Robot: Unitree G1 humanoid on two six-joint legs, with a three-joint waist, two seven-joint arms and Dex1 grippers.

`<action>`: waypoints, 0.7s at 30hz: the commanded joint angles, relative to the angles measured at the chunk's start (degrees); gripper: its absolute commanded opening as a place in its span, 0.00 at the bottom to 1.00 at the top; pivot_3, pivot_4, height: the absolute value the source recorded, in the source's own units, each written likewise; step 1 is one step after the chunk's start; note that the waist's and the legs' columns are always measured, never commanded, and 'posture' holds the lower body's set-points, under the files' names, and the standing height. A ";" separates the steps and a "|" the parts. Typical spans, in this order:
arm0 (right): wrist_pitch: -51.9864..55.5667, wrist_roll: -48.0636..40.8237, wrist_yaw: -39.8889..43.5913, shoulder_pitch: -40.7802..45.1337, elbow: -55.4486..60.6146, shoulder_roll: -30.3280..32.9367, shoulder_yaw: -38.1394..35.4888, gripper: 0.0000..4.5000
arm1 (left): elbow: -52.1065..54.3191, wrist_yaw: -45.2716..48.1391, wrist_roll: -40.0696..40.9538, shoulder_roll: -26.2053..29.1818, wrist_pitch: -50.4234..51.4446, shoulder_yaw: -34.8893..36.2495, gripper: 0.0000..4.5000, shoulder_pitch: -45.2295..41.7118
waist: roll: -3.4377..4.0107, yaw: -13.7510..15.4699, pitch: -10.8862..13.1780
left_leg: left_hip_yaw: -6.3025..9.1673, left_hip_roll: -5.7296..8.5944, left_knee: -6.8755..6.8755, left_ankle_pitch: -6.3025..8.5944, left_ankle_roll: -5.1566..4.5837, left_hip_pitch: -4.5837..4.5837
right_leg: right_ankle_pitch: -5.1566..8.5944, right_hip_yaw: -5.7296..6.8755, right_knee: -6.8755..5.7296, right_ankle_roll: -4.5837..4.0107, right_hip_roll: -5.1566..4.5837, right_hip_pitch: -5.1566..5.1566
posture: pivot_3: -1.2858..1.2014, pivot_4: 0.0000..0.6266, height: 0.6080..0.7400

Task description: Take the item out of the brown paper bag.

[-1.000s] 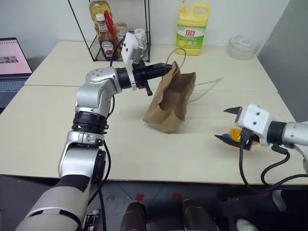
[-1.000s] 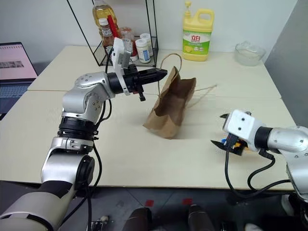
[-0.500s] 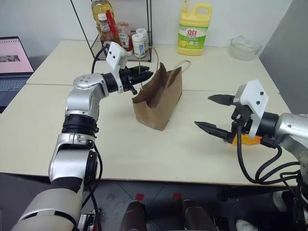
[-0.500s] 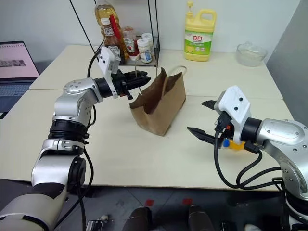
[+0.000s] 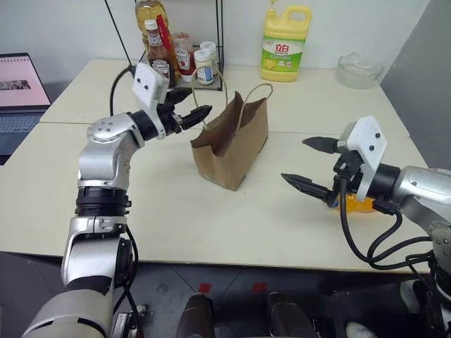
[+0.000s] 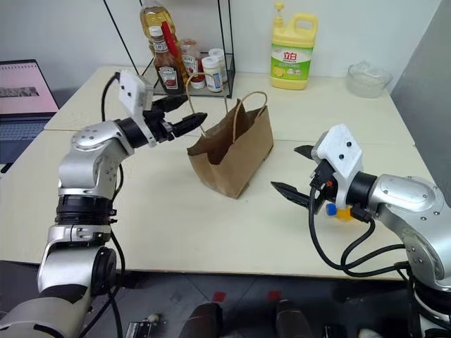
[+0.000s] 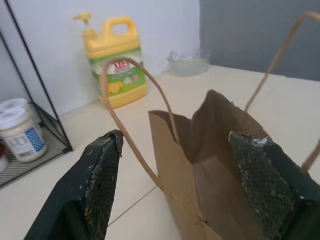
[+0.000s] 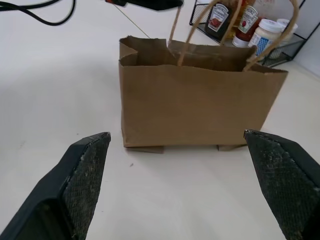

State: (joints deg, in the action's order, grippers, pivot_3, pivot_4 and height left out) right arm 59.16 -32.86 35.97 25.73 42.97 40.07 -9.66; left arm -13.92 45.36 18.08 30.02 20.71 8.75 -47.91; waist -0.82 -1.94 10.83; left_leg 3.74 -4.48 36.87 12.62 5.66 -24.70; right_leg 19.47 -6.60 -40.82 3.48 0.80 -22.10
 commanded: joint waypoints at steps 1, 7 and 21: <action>-1.31 -0.93 -2.98 -0.96 1.93 -1.23 -2.14 1.00 | 9.73 -4.71 2.27 1.31 3.90 4.02 0.80 4.61 | 0.00 -0.08 0.00 | -0.01 0.00 0.00 0.00 0.00 0.01 | 0.00 -0.02 -0.01 0.00 0.00 0.00 | 0.52 0.24 1.00; -4.26 1.53 -8.75 -5.89 3.55 -5.45 -0.59 1.00 | 16.76 -12.54 2.02 1.14 7.94 6.91 0.80 12.13 | -0.08 0.09 -0.06 | 0.02 -0.01 0.01 0.01 -0.01 0.01 | 0.00 0.01 -0.02 0.00 0.00 0.01 | 0.52 0.24 1.00; -30.67 17.94 -17.10 -25.06 -1.62 -15.79 8.02 1.00 | 31.12 -22.98 -4.74 -3.45 1.85 5.49 0.80 39.89 | -0.18 0.13 -0.14 | -0.01 -0.02 -0.05 0.01 0.00 0.06 | 0.00 -0.02 0.01 0.00 0.00 0.02 | 0.52 0.24 1.00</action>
State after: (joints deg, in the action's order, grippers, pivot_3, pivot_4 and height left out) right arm 32.41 -16.34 20.50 0.85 41.03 25.10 -0.80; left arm 14.20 23.65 13.94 27.09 23.88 14.54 -8.95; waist -1.00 -1.81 10.69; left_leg 3.73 -4.50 36.82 12.63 5.66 -24.64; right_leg 19.47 -6.62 -40.83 3.48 0.79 -22.07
